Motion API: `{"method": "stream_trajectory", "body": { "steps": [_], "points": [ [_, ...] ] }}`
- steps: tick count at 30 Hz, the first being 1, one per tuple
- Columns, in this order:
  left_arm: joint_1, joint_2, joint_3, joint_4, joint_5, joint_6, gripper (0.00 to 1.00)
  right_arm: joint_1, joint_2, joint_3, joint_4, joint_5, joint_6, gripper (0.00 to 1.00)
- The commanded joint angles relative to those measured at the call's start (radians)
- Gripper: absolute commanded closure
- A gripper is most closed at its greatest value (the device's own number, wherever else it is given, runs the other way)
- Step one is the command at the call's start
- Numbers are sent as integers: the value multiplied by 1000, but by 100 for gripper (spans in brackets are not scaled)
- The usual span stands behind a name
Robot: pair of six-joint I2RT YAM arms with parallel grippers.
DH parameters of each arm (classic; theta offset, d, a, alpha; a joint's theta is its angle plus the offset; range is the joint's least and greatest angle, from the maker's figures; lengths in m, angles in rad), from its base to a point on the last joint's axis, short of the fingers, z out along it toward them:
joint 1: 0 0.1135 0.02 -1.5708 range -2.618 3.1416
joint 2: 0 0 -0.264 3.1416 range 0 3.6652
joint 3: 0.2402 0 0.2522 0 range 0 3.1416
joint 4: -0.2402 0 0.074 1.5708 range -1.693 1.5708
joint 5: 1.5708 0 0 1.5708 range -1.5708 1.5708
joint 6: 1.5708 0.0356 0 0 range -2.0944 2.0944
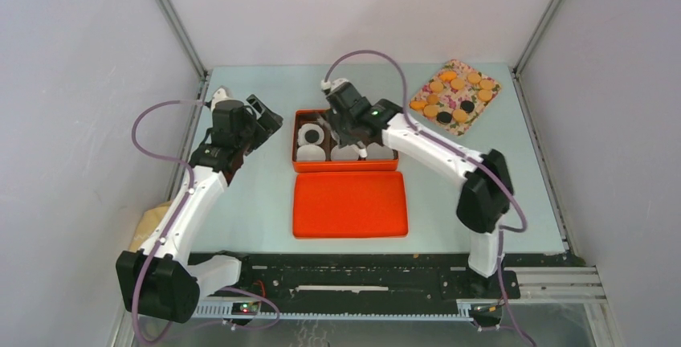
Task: Pack the cookies
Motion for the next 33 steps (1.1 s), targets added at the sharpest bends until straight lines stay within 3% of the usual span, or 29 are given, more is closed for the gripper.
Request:
{"method": "stream_trajectory", "body": {
  "steps": [1,7,15,33],
  "points": [
    [3,-31,-20,43,-27,20,10,-58,-223,-42,53,113,5,50],
    [2,9,-14,52,13,18,10,-203,-359,-206,77,144,63,50],
    [-8,40,-7,75,59,23,11,-443,-374,-404,88,152,151,50],
    [-29,75,17,85,83,41,11,-718,-248,-452,124,34,246,50]
  ]
}}
